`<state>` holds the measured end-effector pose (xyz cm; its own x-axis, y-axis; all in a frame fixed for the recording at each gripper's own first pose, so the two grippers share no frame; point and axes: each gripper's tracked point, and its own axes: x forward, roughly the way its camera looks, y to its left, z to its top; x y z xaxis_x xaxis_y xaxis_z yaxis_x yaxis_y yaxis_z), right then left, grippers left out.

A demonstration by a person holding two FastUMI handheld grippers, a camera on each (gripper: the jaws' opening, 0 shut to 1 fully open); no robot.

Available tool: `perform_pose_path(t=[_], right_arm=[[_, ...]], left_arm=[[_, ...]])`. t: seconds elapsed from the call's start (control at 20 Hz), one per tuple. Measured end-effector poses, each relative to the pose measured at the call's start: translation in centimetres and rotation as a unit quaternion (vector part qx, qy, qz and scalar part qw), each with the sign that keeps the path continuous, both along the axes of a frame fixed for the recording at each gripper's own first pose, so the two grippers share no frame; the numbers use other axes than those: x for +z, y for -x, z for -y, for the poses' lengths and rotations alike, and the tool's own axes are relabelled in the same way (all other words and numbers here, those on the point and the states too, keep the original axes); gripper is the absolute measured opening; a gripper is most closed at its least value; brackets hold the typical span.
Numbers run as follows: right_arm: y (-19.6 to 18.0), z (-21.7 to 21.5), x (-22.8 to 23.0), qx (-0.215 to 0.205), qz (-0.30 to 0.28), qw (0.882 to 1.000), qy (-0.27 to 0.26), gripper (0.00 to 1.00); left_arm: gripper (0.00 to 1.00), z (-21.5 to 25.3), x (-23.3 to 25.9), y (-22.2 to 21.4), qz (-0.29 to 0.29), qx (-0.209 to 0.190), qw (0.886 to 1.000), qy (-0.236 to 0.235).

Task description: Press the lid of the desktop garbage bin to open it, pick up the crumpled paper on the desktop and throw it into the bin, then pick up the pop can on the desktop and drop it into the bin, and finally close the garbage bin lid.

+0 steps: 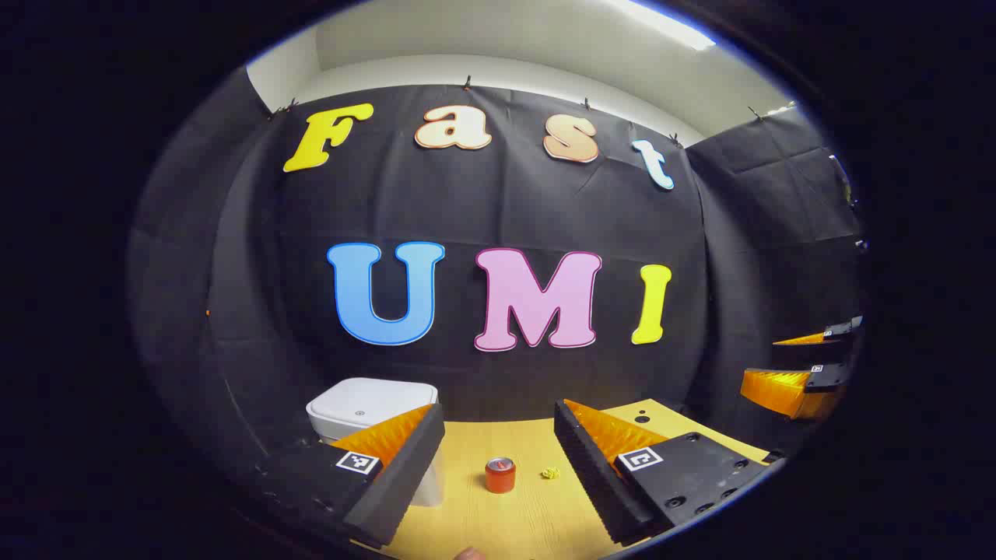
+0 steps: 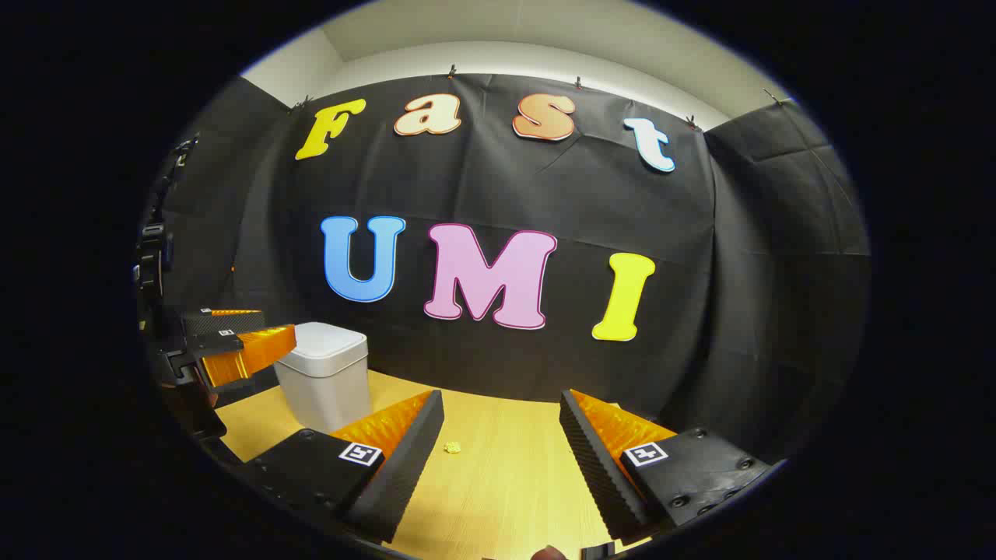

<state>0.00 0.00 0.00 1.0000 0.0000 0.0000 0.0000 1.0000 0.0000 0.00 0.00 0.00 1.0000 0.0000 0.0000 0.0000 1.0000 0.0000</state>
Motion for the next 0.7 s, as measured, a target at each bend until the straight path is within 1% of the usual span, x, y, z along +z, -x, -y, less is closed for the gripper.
perform_pose_path(t=[0.4,0.7], right_arm=[[-0.7,-0.3,-0.6,0.001,-0.007,1.000,-0.016,0.96],[-0.5,0.3,-0.8,-0.003,-0.011,1.000,-0.019,0.96]], left_arm=[[0.95,0.0,-0.9,-0.7,-0.012,-0.003,1.000,0.001],[0.95,1.0,-1.2,-0.8,-0.011,-0.011,1.000,-0.013]])
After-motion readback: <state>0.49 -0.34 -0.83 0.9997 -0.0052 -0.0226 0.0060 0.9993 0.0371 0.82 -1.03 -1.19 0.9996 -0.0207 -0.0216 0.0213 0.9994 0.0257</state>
